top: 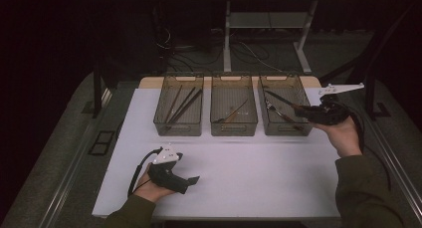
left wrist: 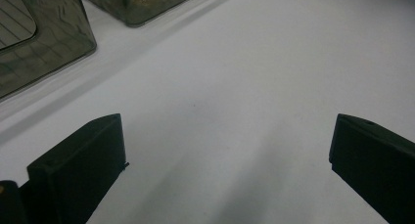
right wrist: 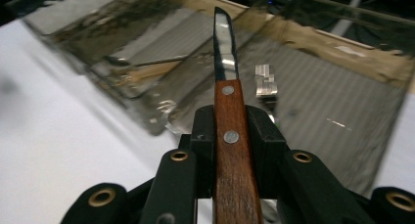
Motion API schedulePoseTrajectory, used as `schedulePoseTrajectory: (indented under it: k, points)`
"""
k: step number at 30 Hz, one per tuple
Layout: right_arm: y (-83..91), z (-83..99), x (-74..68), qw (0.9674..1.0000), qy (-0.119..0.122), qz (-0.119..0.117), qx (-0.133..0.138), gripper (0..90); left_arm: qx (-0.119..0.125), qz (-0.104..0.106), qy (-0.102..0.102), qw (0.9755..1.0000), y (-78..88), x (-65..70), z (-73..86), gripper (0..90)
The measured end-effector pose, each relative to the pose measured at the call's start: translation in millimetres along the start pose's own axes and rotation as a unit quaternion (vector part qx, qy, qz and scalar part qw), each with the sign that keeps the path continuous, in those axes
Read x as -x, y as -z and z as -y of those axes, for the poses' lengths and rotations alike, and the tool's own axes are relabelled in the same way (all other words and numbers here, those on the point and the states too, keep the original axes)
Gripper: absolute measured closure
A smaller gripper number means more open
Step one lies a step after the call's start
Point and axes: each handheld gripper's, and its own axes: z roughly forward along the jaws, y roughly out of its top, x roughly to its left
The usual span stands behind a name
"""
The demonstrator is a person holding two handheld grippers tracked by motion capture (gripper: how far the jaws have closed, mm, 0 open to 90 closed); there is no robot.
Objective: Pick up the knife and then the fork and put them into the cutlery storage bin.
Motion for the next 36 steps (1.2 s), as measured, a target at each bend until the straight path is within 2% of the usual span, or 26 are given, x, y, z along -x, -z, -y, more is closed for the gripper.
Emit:
schedulePoseTrajectory:
  k: [5, 10, 15, 18, 28, 36]
  points:
    - [-5.4, -5.8, 15.0, 0.9994, -0.021, 0.025, -0.006, 75.0, 0.000, 0.001, -0.001, 1.0000, -0.7, 0.3, 0.1, 0.0]
    - [-18.3, -9.0, 29.2, 0.9979, -0.044, 0.043, -0.019, 75.0, -0.001, 0.000, -0.002, 1.0000, -0.4, 0.4, 0.3, 0.0]
    - [-36.8, -7.9, 40.3, 0.9947, -0.063, 0.067, -0.047, 75.0, 0.000, 0.000, -0.002, 1.0000, -0.4, 0.8, 0.4, 0.0]
    - [-48.2, -6.2, 43.9, 0.9929, -0.075, 0.071, -0.059, 75.0, 0.000, 0.002, -0.003, 1.0000, -0.4, 0.8, 0.4, 0.0]
    - [-81.1, -2.3, 40.8, 0.9871, -0.073, 0.094, -0.107, 74.9, -0.002, 0.008, -0.004, 1.0000, -0.6, 1.3, 0.5, 0.0]
    - [-85.1, -3.4, 40.2, 0.9859, -0.075, 0.095, -0.116, 74.7, -0.002, 0.007, -0.007, 0.9999, 0.1, 1.6, 0.2, 0.0]
